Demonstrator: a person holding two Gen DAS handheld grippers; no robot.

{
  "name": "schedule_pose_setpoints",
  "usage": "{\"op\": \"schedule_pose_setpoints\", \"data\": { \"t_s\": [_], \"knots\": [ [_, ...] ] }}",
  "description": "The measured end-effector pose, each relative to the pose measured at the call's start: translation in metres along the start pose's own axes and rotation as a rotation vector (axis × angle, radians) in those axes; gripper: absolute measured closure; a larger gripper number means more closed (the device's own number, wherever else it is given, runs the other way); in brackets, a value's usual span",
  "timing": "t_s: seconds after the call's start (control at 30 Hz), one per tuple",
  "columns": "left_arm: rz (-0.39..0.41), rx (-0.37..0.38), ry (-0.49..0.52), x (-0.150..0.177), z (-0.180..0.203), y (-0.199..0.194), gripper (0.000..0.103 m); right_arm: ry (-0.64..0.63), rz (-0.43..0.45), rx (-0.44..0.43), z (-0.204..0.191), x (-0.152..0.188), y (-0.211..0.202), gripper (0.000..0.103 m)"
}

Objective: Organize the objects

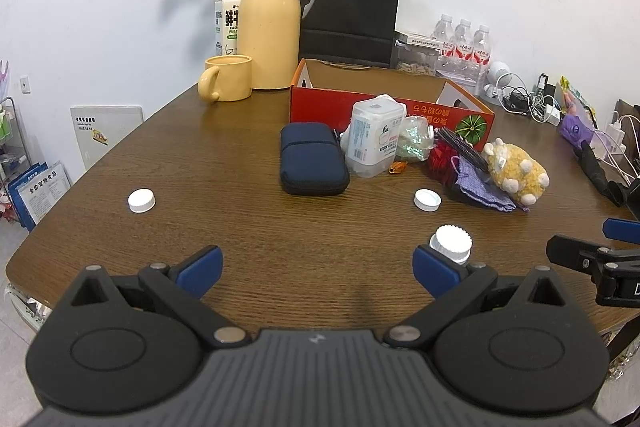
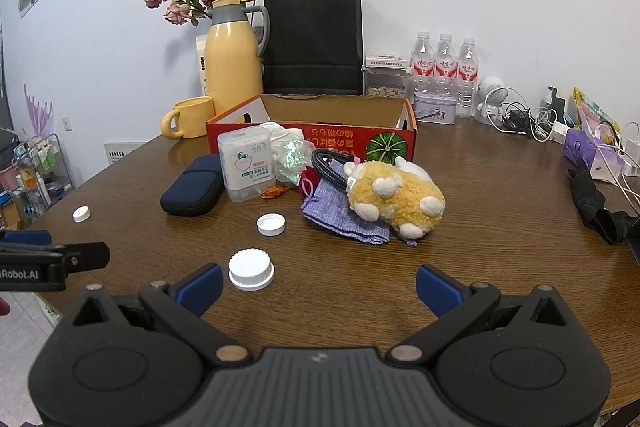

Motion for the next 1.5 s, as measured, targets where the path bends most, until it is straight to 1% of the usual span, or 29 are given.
{"op": "schedule_pose_setpoints", "data": {
  "t_s": [1.5],
  "knots": [
    [0.001,0.001,-0.008,-0.0003,-0.0033,0.0,0.0,-0.009,-0.009,-0.007,-0.0052,0.0035,0.0032,0.0]
  ]
}}
Point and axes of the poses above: each gripper's, at about its wrist camera, not at the fingertips, and y roughly the way its jaws point, z to its right, x to its underside, the point moved 9 cm from there along y, roughly the way its jaws point, and after that the axes turned 9 degrees about -x, right-handed, at the moved point
